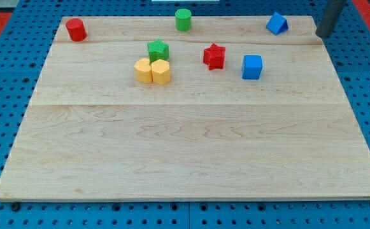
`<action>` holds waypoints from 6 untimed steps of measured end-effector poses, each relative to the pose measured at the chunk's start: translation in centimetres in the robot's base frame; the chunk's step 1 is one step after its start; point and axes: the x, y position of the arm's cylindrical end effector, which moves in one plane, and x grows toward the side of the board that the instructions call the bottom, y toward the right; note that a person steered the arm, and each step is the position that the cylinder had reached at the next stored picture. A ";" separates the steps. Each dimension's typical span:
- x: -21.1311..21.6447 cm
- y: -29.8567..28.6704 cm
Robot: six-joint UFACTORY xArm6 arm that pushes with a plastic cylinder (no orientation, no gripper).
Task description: Move the blue triangle slightly to the left
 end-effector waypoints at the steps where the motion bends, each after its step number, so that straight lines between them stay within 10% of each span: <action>1: -3.9 -0.2; 6: -2.4 -9.2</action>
